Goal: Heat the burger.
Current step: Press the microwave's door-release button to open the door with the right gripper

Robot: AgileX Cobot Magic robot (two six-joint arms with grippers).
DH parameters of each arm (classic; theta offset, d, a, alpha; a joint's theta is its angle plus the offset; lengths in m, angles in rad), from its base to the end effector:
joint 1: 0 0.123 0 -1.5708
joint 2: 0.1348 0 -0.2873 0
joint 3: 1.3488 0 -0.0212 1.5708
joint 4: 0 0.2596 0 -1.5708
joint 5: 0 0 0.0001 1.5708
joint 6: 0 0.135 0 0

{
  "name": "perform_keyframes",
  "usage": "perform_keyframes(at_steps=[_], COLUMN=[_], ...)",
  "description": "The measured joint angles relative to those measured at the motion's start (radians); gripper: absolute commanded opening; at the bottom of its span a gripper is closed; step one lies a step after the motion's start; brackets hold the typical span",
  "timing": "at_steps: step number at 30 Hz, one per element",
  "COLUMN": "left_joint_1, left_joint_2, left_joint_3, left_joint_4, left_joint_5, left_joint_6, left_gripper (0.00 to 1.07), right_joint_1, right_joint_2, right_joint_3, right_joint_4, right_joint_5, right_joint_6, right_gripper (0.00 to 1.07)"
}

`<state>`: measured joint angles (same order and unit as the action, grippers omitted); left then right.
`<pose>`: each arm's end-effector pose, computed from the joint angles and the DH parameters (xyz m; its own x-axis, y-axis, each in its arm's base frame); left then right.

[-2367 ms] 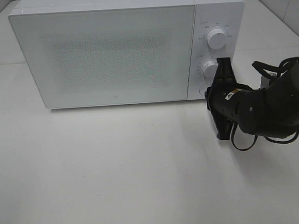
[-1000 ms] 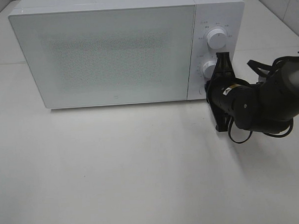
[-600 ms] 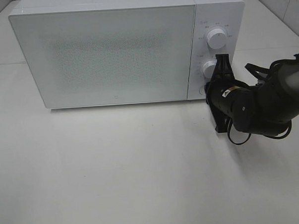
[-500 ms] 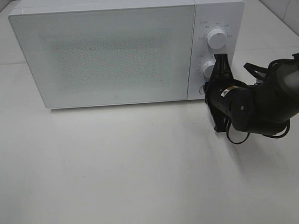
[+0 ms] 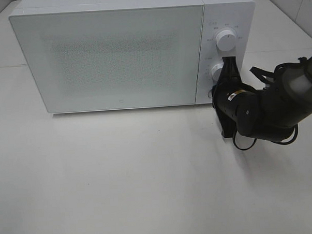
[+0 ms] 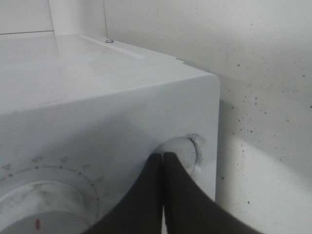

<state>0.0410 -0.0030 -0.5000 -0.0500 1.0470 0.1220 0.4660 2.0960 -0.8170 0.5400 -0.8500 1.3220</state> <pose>0.0403 -0.0042 0.2633 -0.4384 0.0788 -0.8953 0.0405 0.9969 0.0679 0.3858 0.1357 0.0659 -0.0520 0.9979 -0.0391 0.3726 0.0557 0.9263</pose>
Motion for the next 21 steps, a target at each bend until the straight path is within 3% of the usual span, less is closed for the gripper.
perform_keyframes(at_steps=[21], left_joint_1=[0.0], left_joint_2=[0.0], left_joint_3=[0.0], left_joint_4=[0.0], left_joint_5=[0.0], left_joint_6=[0.0], left_gripper=[0.89], right_joint_1=[-0.012], right_joint_2=[0.046], right_joint_3=[-0.054], right_joint_4=[0.012], right_joint_5=[0.009], right_joint_6=[-0.037], right_gripper=[0.0])
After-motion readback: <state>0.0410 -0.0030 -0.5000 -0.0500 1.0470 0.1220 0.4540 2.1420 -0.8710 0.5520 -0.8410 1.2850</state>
